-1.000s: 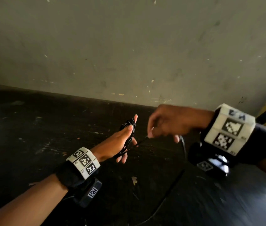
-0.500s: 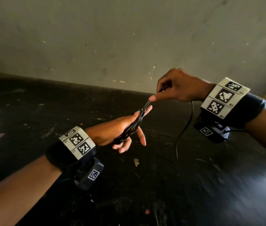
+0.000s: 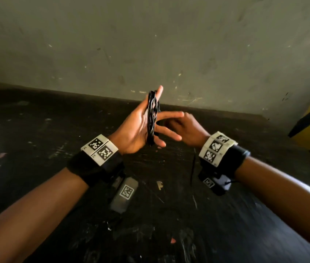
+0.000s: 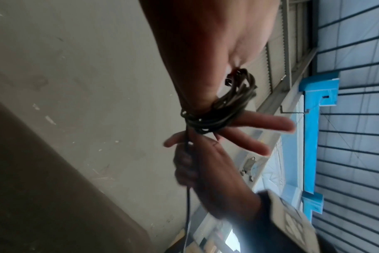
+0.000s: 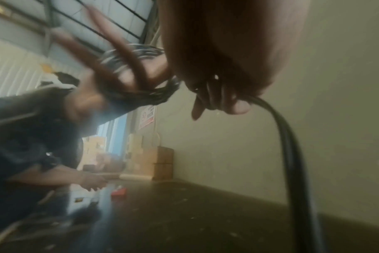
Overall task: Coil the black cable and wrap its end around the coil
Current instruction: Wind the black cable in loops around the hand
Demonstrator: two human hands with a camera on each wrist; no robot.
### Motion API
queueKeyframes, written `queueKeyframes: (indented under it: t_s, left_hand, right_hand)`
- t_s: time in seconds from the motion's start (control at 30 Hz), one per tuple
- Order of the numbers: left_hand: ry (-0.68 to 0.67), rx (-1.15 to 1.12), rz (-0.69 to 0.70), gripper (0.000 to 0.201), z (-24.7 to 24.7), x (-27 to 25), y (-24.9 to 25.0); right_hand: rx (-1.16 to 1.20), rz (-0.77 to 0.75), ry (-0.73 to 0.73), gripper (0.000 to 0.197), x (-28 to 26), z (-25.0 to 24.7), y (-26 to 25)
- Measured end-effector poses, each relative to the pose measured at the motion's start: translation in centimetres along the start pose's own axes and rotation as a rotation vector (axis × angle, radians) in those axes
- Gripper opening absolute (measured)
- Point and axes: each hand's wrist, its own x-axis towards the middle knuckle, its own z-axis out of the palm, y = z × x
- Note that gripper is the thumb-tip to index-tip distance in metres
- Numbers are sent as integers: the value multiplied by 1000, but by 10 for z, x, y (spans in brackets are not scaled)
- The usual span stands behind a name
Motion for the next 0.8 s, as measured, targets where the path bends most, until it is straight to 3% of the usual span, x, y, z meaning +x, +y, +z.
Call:
queueKeyframes:
  t_s: [0.17, 0.33, 0.47, 0.6, 0.7, 0.8]
  left_hand:
    - [150, -24, 129, 48, -18, 16, 3]
    - [282, 49, 168, 49, -35, 22, 2]
    - [350, 325, 106, 48, -42, 20, -9]
    - [328, 672, 34, 45, -45, 9, -29]
    - [260, 708, -63, 40, -44, -5, -36]
    - [194, 702, -178, 59, -40, -14, -38]
  right_hand:
    - [75, 108, -177, 22, -19, 33, -17]
    - [12, 143, -390, 22, -33, 41, -39]
    - [-36, 102, -509, 19, -34, 32, -57]
    - [-222, 22, -535, 14, -18, 1, -66]
    - [-333, -67, -540, 13, -2, -31, -70]
    - [-334, -110, -517, 17, 15, -62, -73]
